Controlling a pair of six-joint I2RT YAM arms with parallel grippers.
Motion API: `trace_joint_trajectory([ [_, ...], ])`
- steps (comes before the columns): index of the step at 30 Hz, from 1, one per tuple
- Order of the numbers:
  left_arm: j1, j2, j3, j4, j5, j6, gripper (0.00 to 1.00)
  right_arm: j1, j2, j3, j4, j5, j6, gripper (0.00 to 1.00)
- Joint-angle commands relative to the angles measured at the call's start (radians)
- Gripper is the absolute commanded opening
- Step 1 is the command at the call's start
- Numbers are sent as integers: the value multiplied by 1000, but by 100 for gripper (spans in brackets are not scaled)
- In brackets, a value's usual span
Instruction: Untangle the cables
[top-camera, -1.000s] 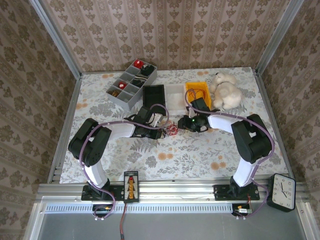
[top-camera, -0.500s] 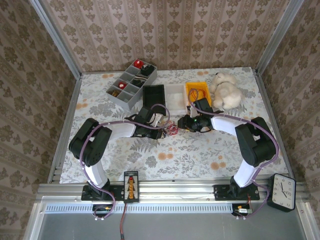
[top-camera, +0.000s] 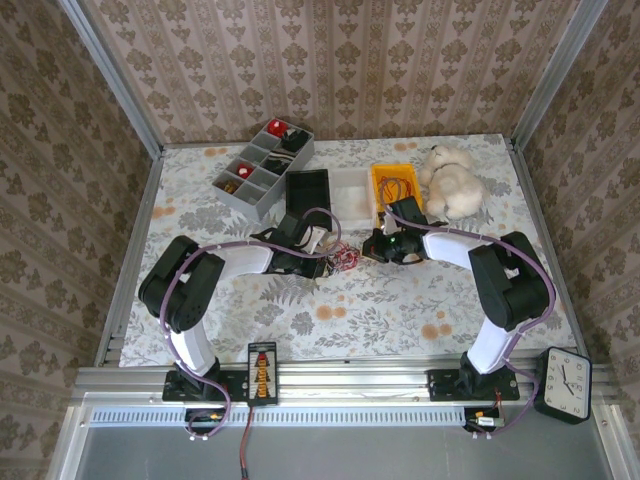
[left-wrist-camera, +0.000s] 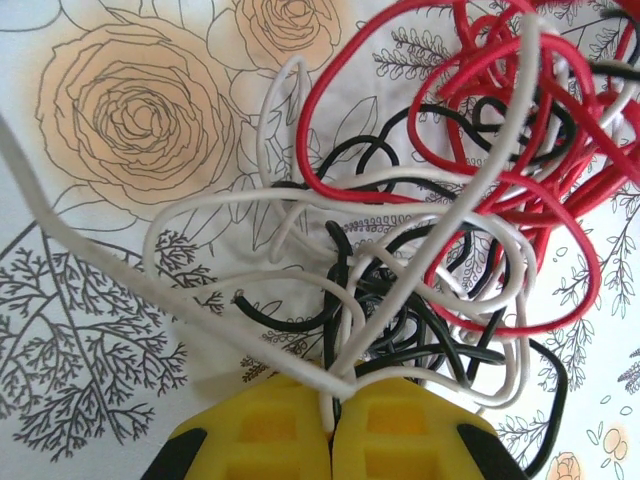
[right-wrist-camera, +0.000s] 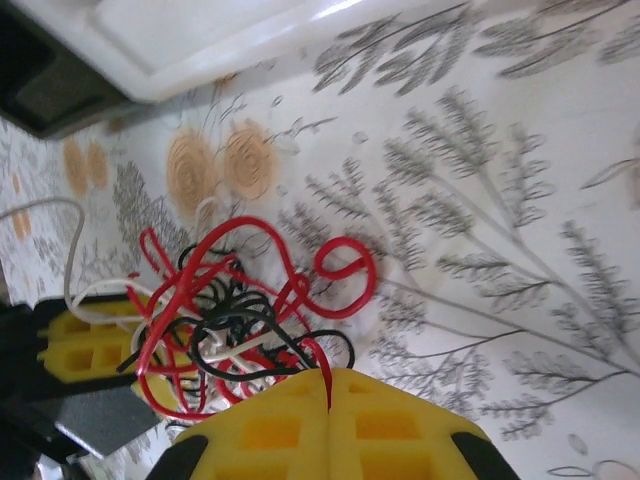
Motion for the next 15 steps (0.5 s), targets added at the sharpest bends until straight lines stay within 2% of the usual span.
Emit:
trace_joint_trajectory([
  [1, -27, 48, -4, -56, -2, 23, 0, -49, -8, -40, 21, 60, 69, 1],
  [3, -23, 42, -12, -51, -27, 12, 0, -87, -29, -52, -6, 106, 84, 0],
  [6, -3, 33, -28, -58, -123, -33, 0, -155, -83, -61, -93, 212, 81, 0],
  [10, 54, 14, -62, -75, -259, -127, 0, -246, -154, -58, -237, 369, 60, 0],
  [15, 134, -35, -122, -74, -343, -239, 0, -363, -198, -57, -370, 495, 61, 0],
])
